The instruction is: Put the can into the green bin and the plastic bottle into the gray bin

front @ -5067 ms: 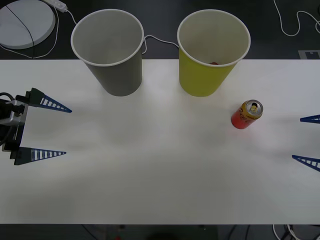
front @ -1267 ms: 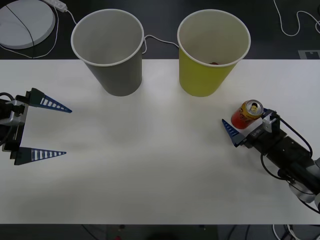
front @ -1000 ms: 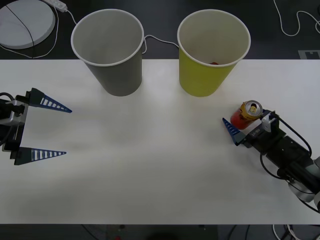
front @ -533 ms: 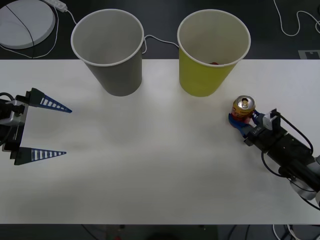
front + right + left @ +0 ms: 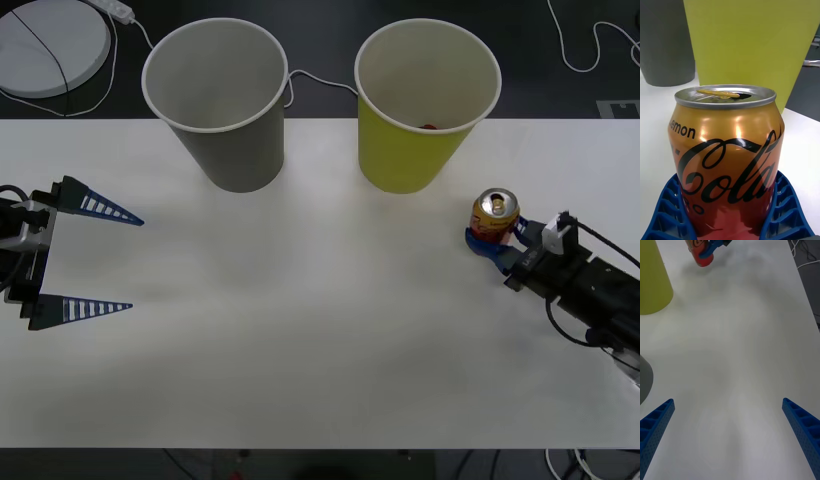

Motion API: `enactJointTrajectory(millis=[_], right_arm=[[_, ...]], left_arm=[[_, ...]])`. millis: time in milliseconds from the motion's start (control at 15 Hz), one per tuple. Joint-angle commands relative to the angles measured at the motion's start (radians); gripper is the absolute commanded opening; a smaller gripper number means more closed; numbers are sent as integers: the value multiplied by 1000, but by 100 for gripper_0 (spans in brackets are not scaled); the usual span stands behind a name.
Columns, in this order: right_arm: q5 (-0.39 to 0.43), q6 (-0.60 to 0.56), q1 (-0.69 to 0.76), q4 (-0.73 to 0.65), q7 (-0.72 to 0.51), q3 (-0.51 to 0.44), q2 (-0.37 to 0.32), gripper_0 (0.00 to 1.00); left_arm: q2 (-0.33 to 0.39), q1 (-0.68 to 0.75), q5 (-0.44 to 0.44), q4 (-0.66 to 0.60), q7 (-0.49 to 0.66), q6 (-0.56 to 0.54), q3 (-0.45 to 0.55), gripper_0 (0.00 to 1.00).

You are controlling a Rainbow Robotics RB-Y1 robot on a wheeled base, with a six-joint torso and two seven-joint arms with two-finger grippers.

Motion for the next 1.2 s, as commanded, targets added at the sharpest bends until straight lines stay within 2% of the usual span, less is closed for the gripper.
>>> enactJointTrajectory(millis=[67, 333, 667, 867, 1000, 1200], right_arm=[[69, -1, 38, -119, -108, 13, -50, 0], [216, -1, 137, -377, -341, -18, -127, 0], [456, -4, 285, -745, -709, -130, -205, 0], [594, -78, 326, -921, -947, -211, -238, 0], [638, -173, 328, -1001, -1093, -274, -256, 0], [654, -252, 318, -1078, -1252, -326, -288, 0]], left_arm=[[0, 0, 0, 0, 0, 0, 0, 100], [0, 0, 0, 0, 0, 0, 0, 100], [0, 0, 0, 0, 0, 0, 0, 100], [0, 0, 0, 0, 0, 0, 0, 100], [0, 0, 0, 0, 0, 0, 0, 100], [0, 0, 0, 0, 0, 0, 0, 100]])
